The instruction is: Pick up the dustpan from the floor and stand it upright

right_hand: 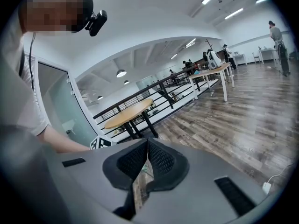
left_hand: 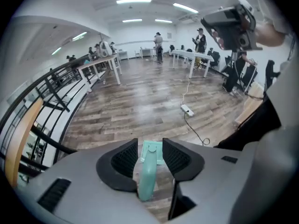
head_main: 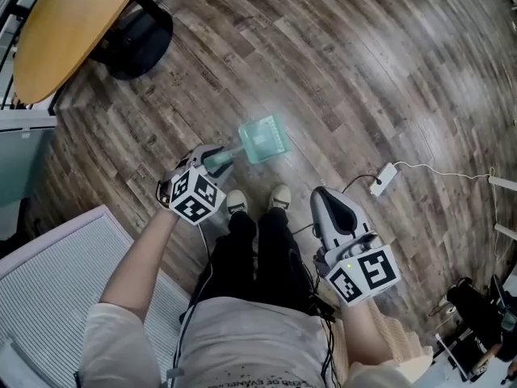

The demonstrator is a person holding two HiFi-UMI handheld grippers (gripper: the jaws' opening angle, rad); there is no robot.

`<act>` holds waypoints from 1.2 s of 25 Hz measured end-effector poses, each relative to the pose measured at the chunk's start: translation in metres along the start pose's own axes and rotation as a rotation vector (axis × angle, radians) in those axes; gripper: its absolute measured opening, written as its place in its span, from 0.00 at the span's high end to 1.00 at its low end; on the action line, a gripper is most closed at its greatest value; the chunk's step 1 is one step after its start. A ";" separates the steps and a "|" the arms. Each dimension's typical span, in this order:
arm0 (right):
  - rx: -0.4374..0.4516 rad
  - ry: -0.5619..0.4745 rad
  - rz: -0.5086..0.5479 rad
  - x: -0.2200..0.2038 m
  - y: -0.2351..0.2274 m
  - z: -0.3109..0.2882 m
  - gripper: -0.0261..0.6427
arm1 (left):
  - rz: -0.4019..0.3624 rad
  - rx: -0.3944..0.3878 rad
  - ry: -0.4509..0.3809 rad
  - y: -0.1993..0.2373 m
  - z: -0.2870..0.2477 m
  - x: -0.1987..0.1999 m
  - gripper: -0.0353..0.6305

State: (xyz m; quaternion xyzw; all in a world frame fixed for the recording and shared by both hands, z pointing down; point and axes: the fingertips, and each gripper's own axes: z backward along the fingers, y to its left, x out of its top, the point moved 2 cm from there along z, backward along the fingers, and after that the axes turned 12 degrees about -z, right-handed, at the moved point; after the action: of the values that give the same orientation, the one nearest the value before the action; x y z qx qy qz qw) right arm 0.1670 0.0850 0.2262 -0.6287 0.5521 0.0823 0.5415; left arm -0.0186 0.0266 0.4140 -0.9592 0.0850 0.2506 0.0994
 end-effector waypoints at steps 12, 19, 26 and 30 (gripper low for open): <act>-0.001 -0.015 0.117 0.044 0.042 0.039 0.92 | 0.517 0.110 -0.396 0.018 0.190 0.091 0.79; -0.010 -0.032 0.120 0.053 0.081 0.046 0.92 | 0.543 0.105 -0.499 -0.008 0.263 0.129 0.83; -0.009 -0.041 0.147 0.060 0.104 0.056 0.92 | 0.552 0.144 -0.521 -0.025 0.287 0.136 0.86; -0.011 -0.058 0.143 0.068 0.112 0.060 0.92 | 0.547 0.194 -0.504 -0.024 0.295 0.132 0.89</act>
State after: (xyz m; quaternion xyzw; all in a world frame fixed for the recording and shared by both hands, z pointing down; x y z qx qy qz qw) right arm 0.1351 0.1123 0.0883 -0.5878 0.5792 0.1420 0.5467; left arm -0.0372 0.1034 0.1000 -0.7956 0.3341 0.4864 0.1372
